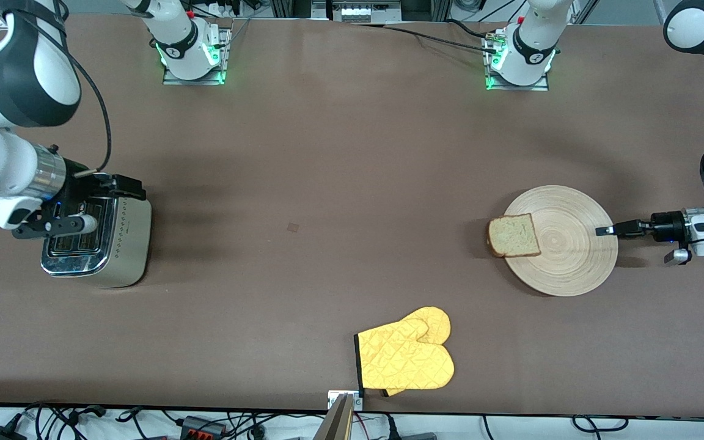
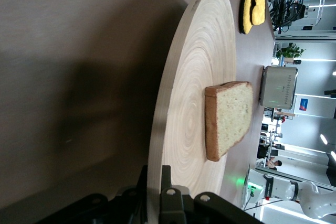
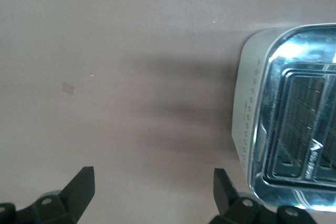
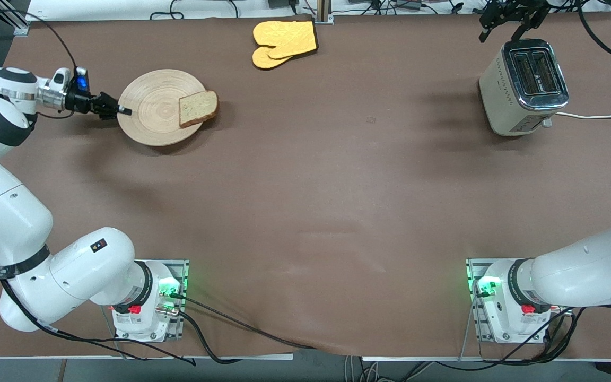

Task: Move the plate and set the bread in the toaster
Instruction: 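Grip the plate rim with the left gripper while the right gripper reaches forward, then slide the plate toward the right gripper with the left gripper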

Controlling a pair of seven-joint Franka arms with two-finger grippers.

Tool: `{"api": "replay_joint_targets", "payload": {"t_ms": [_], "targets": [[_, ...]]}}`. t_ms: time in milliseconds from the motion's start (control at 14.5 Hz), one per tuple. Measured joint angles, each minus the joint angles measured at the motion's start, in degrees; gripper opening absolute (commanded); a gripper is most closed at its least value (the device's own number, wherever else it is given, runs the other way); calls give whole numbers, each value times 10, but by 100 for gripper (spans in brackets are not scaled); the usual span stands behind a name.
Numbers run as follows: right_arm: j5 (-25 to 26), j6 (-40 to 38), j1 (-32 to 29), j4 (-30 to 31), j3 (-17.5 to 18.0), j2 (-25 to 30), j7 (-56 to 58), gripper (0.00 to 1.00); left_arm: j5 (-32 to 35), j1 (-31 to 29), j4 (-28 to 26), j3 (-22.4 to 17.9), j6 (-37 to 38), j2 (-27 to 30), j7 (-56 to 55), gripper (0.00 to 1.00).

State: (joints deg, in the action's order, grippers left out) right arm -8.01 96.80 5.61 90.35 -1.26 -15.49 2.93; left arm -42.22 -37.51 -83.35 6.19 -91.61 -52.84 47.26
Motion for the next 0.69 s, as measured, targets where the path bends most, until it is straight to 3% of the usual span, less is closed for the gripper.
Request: {"api": "replay_joint_targets", "payload": {"t_ms": [346, 691], "targets": [[-59, 39, 38, 0, 1, -28, -4, 100, 0, 42, -27, 62, -13, 41, -58, 1], [-88, 60, 53, 1, 1, -57, -4, 100, -1, 60, -140, 221, -203, 47, -78, 1]]}}
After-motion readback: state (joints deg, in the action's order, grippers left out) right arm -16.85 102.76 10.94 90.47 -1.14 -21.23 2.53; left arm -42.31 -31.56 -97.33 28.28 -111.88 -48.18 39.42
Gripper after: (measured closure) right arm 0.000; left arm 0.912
